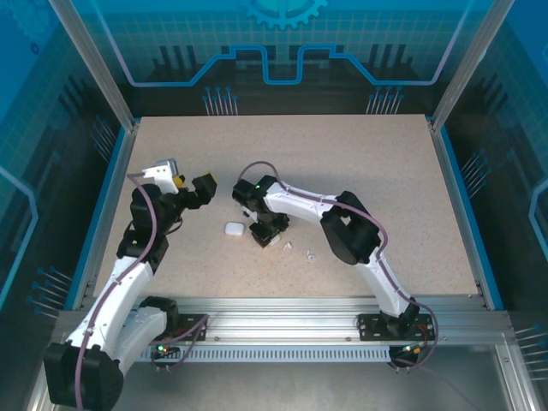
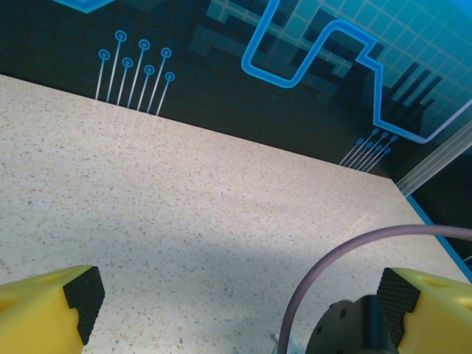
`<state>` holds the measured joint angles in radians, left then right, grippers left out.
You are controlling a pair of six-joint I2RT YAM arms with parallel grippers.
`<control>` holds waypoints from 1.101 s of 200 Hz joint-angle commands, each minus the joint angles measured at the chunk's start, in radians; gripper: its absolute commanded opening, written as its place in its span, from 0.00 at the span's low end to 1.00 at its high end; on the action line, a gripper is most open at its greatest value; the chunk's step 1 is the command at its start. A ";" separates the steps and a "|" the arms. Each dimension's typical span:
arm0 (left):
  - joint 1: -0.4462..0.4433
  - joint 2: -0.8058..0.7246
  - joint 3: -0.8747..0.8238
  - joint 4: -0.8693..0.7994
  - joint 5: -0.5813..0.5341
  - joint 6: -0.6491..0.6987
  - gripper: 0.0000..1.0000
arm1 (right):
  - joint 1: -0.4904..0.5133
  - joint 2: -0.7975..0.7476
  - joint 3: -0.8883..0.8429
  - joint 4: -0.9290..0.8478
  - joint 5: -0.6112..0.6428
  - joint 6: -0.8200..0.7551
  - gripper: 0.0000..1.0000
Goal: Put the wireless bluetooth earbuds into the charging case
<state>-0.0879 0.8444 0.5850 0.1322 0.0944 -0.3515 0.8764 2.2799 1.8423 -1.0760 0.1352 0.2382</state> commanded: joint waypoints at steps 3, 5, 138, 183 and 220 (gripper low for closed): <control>0.010 -0.001 0.006 0.010 0.033 -0.028 0.99 | -0.019 -0.073 -0.045 0.042 0.030 -0.017 0.49; 0.010 0.000 0.006 0.010 0.034 -0.027 0.99 | -0.020 -0.078 -0.049 0.045 0.032 -0.018 0.49; 0.008 0.222 0.142 -0.022 0.464 -0.002 0.88 | -0.137 -0.645 -0.525 0.394 0.093 -0.288 0.47; 0.002 0.307 0.243 -0.063 0.628 -0.054 0.84 | -0.150 -0.823 -0.620 0.487 0.079 -0.478 0.47; -0.048 0.340 0.269 -0.008 0.724 -0.084 0.83 | -0.157 -0.942 -0.673 0.526 0.089 -0.608 0.46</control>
<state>-0.0994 1.1614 0.8036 0.1081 0.6903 -0.4061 0.7311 1.4136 1.2026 -0.6140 0.2142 -0.2398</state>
